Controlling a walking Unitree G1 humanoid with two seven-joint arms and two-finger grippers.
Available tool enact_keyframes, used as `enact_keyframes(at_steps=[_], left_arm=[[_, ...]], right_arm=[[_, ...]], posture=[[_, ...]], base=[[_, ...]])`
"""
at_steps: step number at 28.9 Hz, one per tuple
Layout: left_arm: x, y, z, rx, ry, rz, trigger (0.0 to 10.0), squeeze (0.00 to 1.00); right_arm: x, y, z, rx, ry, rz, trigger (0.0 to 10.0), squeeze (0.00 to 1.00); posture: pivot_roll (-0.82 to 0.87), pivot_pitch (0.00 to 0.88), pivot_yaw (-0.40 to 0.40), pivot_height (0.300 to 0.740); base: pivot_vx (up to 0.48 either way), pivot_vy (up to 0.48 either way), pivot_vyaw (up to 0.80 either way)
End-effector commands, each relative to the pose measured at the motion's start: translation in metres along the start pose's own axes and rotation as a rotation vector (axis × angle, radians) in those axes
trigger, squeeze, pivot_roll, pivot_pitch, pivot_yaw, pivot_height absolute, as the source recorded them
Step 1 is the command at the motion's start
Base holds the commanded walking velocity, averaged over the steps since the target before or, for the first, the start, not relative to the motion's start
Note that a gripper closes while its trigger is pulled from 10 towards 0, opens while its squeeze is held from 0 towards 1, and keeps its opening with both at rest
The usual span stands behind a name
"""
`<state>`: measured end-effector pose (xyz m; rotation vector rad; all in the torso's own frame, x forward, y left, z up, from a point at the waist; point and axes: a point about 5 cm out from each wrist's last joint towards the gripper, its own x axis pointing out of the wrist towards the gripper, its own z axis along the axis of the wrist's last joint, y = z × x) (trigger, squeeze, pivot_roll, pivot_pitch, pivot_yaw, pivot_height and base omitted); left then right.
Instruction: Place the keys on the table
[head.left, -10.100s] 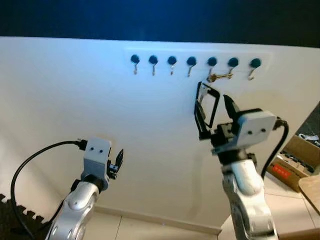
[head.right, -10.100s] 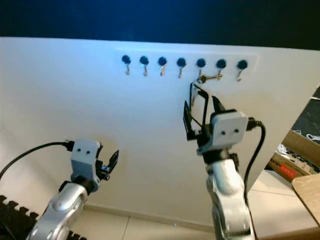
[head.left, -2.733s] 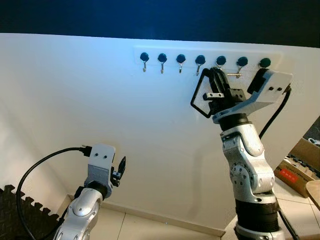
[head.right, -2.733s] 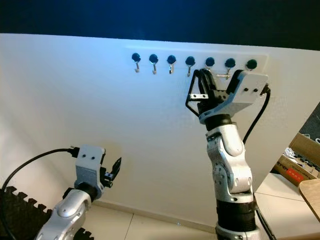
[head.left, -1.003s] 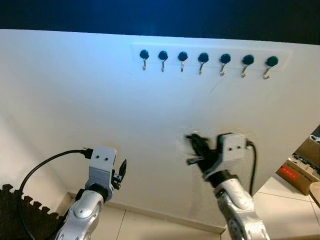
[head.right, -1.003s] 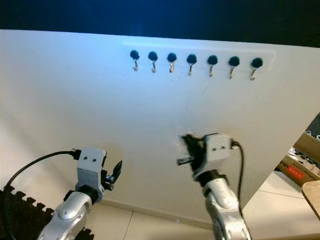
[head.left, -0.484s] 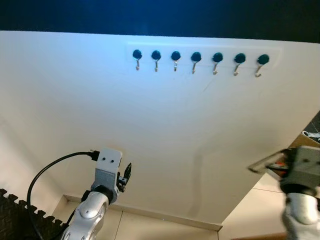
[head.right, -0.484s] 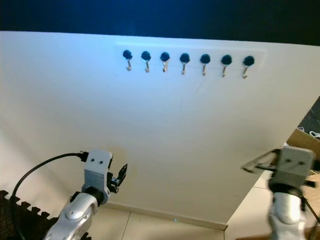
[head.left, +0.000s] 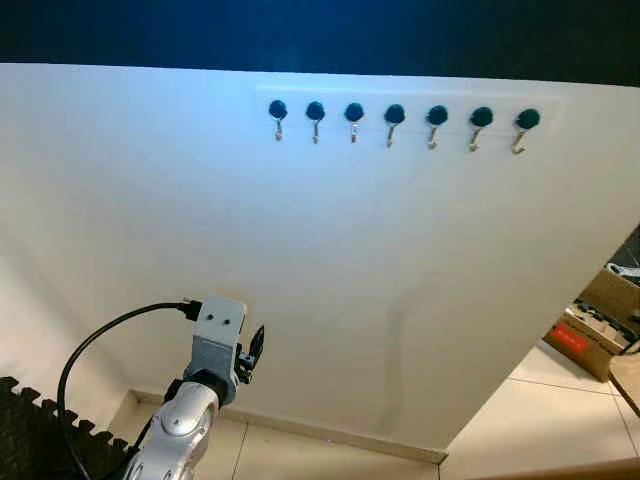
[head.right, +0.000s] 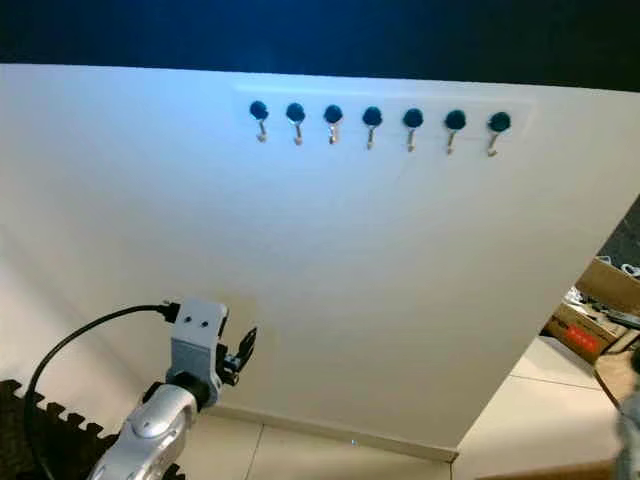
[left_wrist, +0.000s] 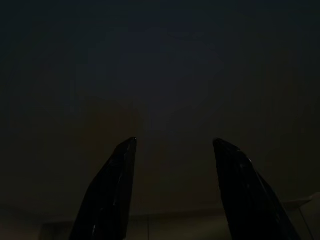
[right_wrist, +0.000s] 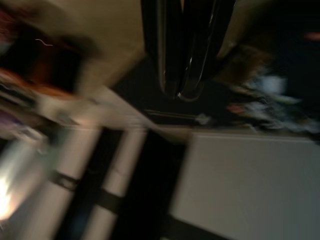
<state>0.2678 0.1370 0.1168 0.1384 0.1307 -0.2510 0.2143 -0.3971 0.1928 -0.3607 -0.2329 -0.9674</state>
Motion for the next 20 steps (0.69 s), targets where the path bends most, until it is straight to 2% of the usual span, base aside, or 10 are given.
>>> enact_keyframes(at_steps=[1, 2, 5, 7, 11, 12, 14, 15, 16, 20], left_arm=[[-0.002, -0.001, -0.005, 0.003, 0.017, 0.0, 10.0, 0.0], [-0.002, -0.001, -0.005, 0.003, 0.017, 0.0, 10.0, 0.0], [-0.002, -0.001, -0.007, 0.005, 0.021, -0.003, 10.0, 0.0], [-0.001, -0.001, -0.007, 0.006, 0.023, -0.007, 10.0, 0.0], [0.0, -0.002, -0.007, 0.006, 0.022, -0.011, 10.0, 0.0], [0.001, -0.003, -0.006, 0.006, 0.021, -0.014, 10.0, 0.0], [0.001, -0.002, -0.006, 0.006, 0.021, -0.014, 10.0, 0.0], [0.001, -0.002, -0.006, 0.006, 0.022, -0.014, 10.0, 0.0], [0.001, -0.002, -0.006, 0.007, 0.022, -0.013, 10.0, 0.0], [-0.002, 0.0, -0.008, 0.009, 0.027, -0.006, 10.0, 0.0]], right_arm=[[0.003, -0.026, -0.014, -0.022, 0.052, -0.105, 10.0, 0.0], [0.003, -0.026, -0.014, -0.022, 0.052, -0.105, 10.0, 0.0], [0.003, -0.049, -0.024, -0.06, 0.081, -0.185, 10.0, 0.0], [0.003, -0.058, -0.027, -0.088, 0.08, -0.214, 10.0, 0.0], [0.002, -0.064, -0.034, -0.117, 0.099, -0.234, 10.0, 0.0], [-0.002, -0.068, -0.051, -0.122, 0.183, -0.248, 10.0, 0.0], [-0.005, -0.068, -0.059, -0.116, 0.221, -0.245, 10.0, 0.0], [-0.008, -0.068, -0.066, -0.106, 0.255, -0.241, 10.0, 0.92], [-0.011, -0.067, -0.07, -0.09, 0.271, -0.24, 10.0, 1.0], [-0.015, -0.065, -0.078, -0.041, 0.302, -0.27, 10.0, 1.0]], posture=[[0.07, 0.145, 0.033, 0.74], [0.07, 0.145, 0.033, 0.74], [0.07, 0.145, 0.038, 0.74], [0.06, 0.146, 0.039, 0.74], [0.06, 0.148, 0.042, 0.74], [0.06, 0.151, 0.044, 0.74], [0.06, 0.151, 0.044, 0.74], [0.06, 0.151, 0.044, 0.74], [0.07, 0.154, 0.044, 0.74], [0.08, 0.158, 0.043, 0.74]], base=[[0.0, 0.0, 0.0], [0.0, 0.0, 0.0], [0.0, 0.0, 0.0], [0.0, 0.0, 0.0], [0.0, 0.0, 0.0], [0.0, 0.0, 0.0], [0.0, 0.0, 0.0], [0.0, 0.0, 0.0], [0.0, 0.0, 0.0], [0.0, 0.0, 0.0]])
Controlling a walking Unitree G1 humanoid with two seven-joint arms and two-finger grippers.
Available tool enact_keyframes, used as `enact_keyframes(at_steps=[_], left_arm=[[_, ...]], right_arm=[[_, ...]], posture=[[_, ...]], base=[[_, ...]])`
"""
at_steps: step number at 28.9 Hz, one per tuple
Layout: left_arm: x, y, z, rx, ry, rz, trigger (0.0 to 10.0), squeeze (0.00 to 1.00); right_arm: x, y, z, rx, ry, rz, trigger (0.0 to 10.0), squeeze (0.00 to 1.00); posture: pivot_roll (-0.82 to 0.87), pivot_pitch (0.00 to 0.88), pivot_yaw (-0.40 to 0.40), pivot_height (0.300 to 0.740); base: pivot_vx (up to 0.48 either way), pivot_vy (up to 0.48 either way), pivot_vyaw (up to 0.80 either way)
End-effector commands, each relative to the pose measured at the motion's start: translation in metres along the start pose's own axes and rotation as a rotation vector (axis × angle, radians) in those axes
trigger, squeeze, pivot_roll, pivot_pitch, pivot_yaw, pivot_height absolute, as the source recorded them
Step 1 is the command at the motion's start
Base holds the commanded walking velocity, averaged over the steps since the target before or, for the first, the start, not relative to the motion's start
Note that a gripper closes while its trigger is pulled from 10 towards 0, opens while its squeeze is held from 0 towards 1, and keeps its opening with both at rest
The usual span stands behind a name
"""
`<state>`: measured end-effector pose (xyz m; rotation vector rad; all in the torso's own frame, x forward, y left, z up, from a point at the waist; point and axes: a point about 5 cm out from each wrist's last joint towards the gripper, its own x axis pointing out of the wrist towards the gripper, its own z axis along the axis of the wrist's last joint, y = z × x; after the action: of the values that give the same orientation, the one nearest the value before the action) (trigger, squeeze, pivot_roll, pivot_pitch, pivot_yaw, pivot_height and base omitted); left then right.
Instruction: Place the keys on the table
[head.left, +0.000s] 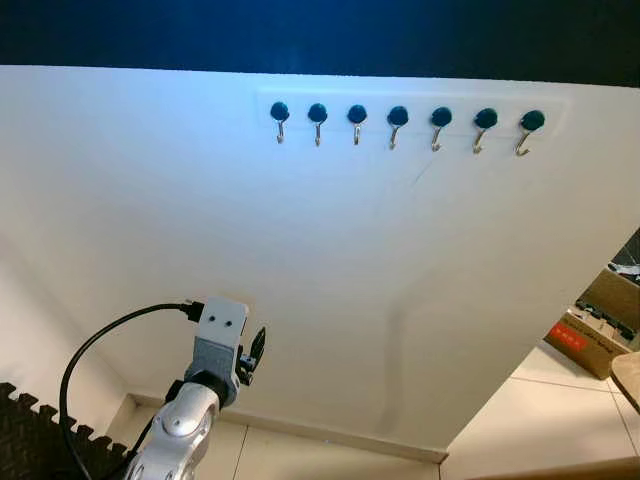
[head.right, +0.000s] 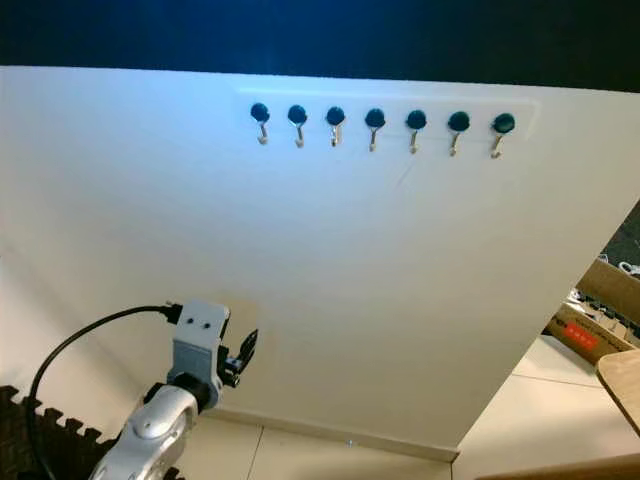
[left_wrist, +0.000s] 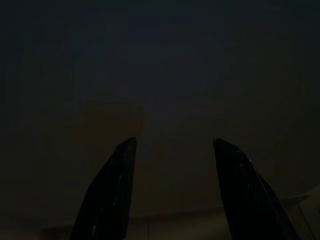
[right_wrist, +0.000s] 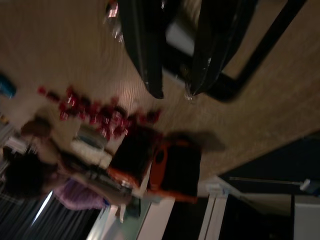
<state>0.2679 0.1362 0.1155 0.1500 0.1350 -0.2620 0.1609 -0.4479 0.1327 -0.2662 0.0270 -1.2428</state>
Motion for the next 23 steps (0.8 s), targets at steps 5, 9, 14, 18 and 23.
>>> enact_keyframes(at_steps=[5, 9, 14, 18, 23], left_arm=[[-0.004, 0.002, -0.008, -0.001, 0.028, 0.01, 10.0, 0.0], [-0.005, 0.002, -0.009, 0.0, 0.031, 0.014, 10.0, 0.0], [-0.004, 0.001, -0.01, -0.001, 0.035, 0.009, 10.0, 0.0], [-0.002, 0.0, -0.012, 0.003, 0.039, 0.007, 10.0, 0.0], [-0.005, 0.003, -0.016, 0.003, 0.051, 0.032, 10.0, 0.0]], right_arm=[[-0.001, -0.008, -0.005, 0.055, 0.012, -0.078, 10.0, 1.0], [-0.002, -0.008, 0.0, 0.073, -0.036, -0.101, 10.0, 0.0], [-0.02, 0.043, 0.021, 0.021, -0.215, 0.268, 10.0, 0.0], [-0.073, 0.099, 0.019, 0.005, -0.281, 0.617, 10.0, 0.0], [-0.152, 0.131, 0.001, 0.044, -0.251, 0.864, 10.0, 0.0]], posture=[[0.08, 0.161, 0.041, 0.74], [0.08, 0.163, 0.041, 0.74], [0.07, 0.164, 0.043, 0.74], [0.07, 0.164, 0.033, 0.74], [0.09, 0.167, 0.011, 0.74]], base=[[0.0, 0.0, 0.0], [0.0, 0.0, 0.0], [0.0, 0.0, 0.0], [0.0, 0.0, 0.0], [0.0, 0.0, 0.0]])
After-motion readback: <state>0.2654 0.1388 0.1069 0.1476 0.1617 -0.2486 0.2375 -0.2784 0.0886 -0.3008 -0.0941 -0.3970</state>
